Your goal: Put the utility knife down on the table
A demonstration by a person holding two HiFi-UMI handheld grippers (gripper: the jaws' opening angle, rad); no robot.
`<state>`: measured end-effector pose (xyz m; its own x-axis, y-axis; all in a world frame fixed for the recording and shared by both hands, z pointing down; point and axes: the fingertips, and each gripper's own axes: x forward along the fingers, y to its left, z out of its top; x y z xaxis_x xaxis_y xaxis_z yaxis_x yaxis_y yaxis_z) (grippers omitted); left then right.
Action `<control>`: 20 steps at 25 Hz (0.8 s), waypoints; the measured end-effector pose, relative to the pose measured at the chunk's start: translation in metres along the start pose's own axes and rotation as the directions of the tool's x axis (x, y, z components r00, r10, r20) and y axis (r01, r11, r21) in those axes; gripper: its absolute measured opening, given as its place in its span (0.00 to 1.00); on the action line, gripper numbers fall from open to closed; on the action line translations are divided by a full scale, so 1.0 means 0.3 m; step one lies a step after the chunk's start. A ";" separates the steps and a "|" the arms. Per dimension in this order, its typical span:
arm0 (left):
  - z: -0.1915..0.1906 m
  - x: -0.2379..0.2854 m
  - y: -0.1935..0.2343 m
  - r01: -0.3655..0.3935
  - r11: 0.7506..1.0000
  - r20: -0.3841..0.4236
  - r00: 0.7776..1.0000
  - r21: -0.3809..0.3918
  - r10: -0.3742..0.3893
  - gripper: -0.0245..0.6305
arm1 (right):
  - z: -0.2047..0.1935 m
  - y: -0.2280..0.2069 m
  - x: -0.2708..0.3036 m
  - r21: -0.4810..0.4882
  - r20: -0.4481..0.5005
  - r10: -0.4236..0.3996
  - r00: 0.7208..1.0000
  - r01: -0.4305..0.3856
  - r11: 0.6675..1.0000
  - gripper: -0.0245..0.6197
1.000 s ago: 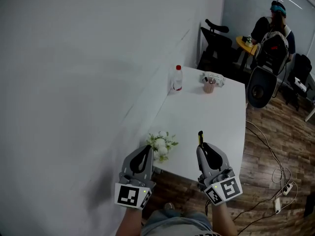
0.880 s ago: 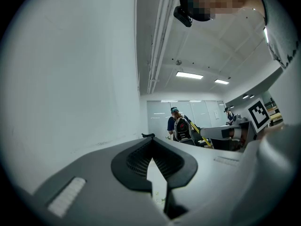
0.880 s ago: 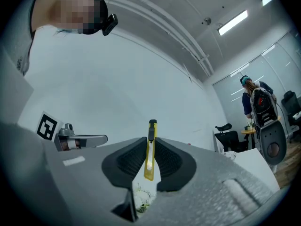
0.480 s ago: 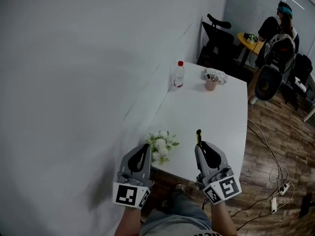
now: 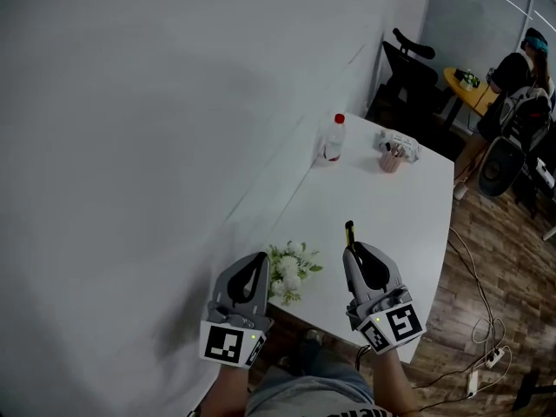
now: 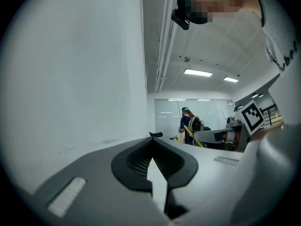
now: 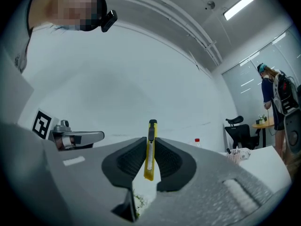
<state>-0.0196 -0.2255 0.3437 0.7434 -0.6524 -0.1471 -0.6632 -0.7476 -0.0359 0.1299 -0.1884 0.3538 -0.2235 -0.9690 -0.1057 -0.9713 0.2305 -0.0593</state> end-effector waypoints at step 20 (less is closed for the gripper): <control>-0.066 0.054 0.023 -0.081 0.997 -0.045 0.996 0.002 0.081 0.06 | -0.392 -0.140 0.215 0.103 -0.352 0.119 0.928 -0.088 0.991 0.12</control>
<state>-0.0104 -0.2436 0.3608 0.6903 -0.7159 -0.1046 -0.7215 -0.6919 -0.0261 0.1466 -0.2711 0.4663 -0.3521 -0.9035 0.2444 -0.9342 0.3231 -0.1514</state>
